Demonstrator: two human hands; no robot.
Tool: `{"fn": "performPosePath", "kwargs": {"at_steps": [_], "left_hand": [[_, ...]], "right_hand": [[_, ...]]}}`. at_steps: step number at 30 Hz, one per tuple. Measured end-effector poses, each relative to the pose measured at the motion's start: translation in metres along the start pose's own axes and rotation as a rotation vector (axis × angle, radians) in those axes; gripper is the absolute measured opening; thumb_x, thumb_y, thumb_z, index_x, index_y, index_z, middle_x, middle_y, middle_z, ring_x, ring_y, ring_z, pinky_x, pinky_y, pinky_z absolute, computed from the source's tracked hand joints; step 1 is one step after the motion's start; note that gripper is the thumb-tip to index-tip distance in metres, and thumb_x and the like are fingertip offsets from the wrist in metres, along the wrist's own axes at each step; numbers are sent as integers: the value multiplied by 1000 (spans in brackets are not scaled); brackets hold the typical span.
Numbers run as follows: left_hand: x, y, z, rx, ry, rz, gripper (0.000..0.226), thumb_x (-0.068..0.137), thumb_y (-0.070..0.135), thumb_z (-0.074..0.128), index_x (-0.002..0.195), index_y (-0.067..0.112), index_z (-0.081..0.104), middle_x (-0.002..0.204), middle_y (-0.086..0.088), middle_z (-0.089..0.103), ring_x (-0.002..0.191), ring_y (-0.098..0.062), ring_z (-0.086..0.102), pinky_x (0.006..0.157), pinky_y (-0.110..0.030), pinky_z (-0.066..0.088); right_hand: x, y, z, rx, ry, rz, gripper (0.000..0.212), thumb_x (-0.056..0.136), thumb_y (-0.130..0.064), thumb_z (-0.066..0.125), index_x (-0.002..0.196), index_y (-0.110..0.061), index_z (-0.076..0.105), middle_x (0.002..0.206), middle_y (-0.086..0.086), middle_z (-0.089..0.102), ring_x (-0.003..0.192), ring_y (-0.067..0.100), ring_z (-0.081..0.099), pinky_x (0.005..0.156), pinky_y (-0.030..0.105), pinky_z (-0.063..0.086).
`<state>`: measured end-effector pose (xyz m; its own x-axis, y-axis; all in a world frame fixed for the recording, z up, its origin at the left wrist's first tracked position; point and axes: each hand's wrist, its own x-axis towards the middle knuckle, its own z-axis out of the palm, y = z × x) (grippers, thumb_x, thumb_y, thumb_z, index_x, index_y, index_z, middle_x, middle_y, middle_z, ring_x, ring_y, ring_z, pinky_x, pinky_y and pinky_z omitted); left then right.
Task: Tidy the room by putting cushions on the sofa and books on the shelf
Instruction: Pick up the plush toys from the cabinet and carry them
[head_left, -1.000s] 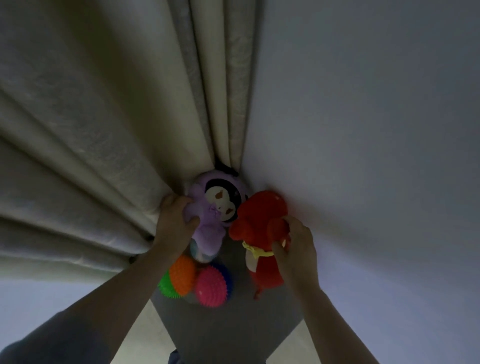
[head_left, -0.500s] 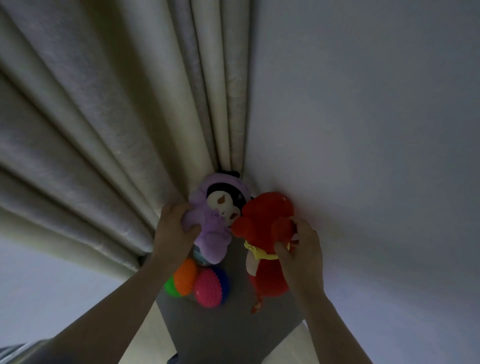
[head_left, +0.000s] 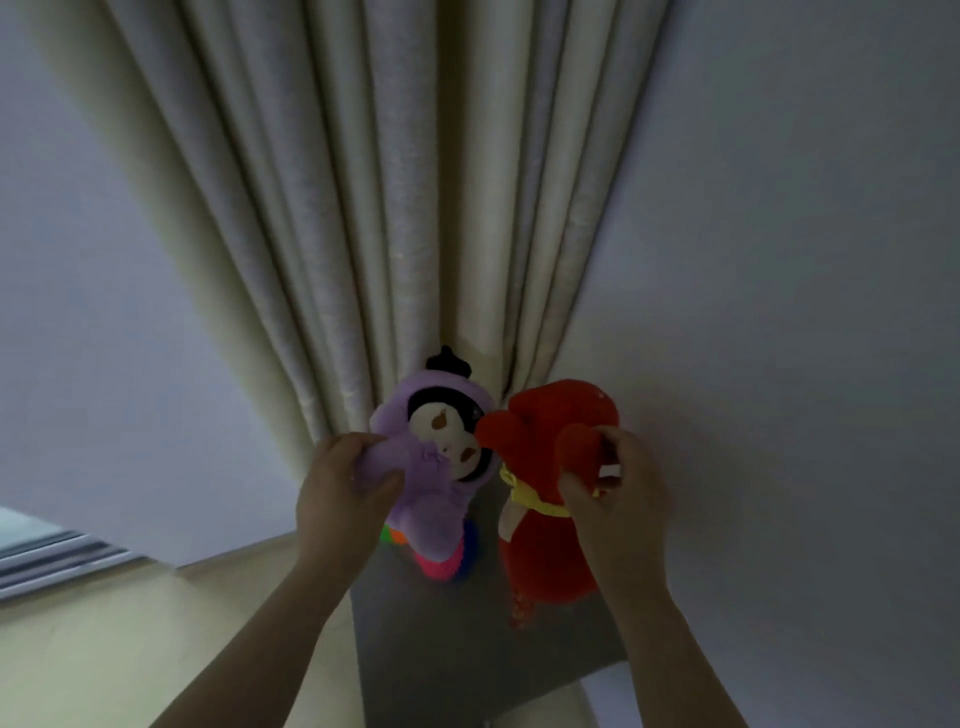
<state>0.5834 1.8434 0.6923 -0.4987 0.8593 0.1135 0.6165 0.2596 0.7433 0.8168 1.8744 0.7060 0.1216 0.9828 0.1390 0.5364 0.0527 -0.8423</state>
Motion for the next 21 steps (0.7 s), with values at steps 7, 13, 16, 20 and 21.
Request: {"fn": "performPosePath", "kwargs": {"at_steps": [7,13,16,20,21], "left_hand": [[-37,-44,-72,20,134,-102,31,71,17,76,100,17,65,96,3,56,79,-13,53,58,-20,37],[-104,-108,-181,-7,347,-236,33,70,17,76,101,19,65,98,5,56,79,-12,53,59,-19,38],[-169,-160,-258,-18,456,-310,31,70,19,76,99,19,64,97,5,54,77,-6,52,61,-19,39],[-259,-205,-347,-34,588,-440,25,72,15,76,92,20,62,93,4,54,78,-1,53,59,-18,37],[-272,-210,-362,-26,619,-462,24,72,16,76,90,20,62,93,4,54,77,-1,53,59,-19,37]], "right_hand": [[-32,-54,31,81,-80,-115,44,70,-34,69,112,-28,58,103,-6,61,93,19,61,80,46,54],[-111,-118,101,113,-318,-282,39,76,-28,77,108,-35,56,102,-15,59,99,7,58,87,38,51],[-191,-157,142,110,-466,-405,39,79,-28,75,106,-42,50,101,-27,52,97,-11,50,83,22,43],[-287,-209,185,136,-604,-468,33,79,-36,74,107,-32,57,104,-14,60,97,6,57,85,32,51],[-300,-218,193,152,-621,-464,33,79,-38,73,106,-32,57,104,-13,60,97,9,58,85,35,53]]}}
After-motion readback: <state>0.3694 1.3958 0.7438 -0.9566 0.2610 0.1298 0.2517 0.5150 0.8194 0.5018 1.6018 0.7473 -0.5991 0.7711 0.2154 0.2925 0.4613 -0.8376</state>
